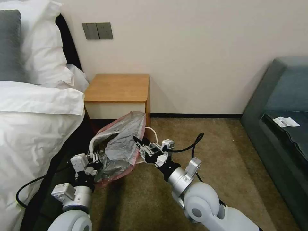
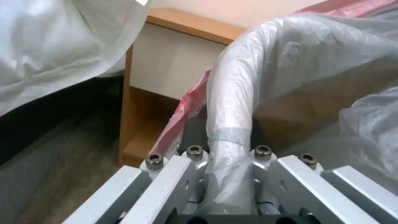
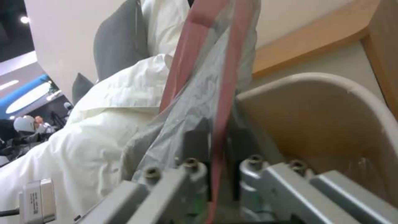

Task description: Pick up the garbage bag from the table and place it over the trash can.

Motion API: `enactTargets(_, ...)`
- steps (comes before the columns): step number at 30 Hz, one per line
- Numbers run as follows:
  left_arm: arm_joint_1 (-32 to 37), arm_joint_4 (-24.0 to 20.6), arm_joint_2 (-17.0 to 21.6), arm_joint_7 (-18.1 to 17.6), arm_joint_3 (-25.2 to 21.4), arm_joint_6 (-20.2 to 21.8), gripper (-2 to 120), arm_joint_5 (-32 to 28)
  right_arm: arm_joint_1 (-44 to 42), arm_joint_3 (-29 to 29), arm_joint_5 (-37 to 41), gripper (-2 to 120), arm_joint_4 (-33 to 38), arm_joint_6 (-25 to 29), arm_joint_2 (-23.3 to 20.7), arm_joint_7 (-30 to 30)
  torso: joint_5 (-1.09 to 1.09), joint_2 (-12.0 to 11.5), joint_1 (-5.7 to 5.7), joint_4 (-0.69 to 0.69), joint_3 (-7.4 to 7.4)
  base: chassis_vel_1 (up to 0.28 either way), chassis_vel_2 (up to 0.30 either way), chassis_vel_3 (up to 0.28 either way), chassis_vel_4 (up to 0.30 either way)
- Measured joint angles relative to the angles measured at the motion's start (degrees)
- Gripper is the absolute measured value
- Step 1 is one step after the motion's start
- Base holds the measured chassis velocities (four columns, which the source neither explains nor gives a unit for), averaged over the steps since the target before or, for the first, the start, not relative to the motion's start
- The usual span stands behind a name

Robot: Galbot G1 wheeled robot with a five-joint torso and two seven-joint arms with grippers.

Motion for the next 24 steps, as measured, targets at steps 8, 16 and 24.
enactTargets(8, 0.14, 0.34, -0.14, 0.0, -0.15, 0.0, 7, -0.02, -0.11, 0.19, -1.28, 0, -0.02, 0.78, 0.15, -0.01, 0.0, 0.0, 0.0, 0.0, 0.0, 0.0, 0.0, 0.0, 0.0)
enactTargets(16, 0.63, 0.35, -0.28, 0.0, -0.58, -0.2, 7, -0.03, -0.79, 3.54, -2.53, 0, 1.11, 1.37, -1.38, 0.12, 0.0, 0.0, 0.0, 0.0, 0.0, 0.0, 0.0, 0.0, 0.0)
enactTargets(24, 0.88, 0.23, -0.32, -0.05, -0.85, -0.42, 7, -0.22, -2.82, 7.24, -2.67, 0, 2.71, 1.76, -3.57, 0.19, 0.0, 0.0, 0.0, 0.0, 0.0, 0.0, 0.0, 0.0, 0.0)
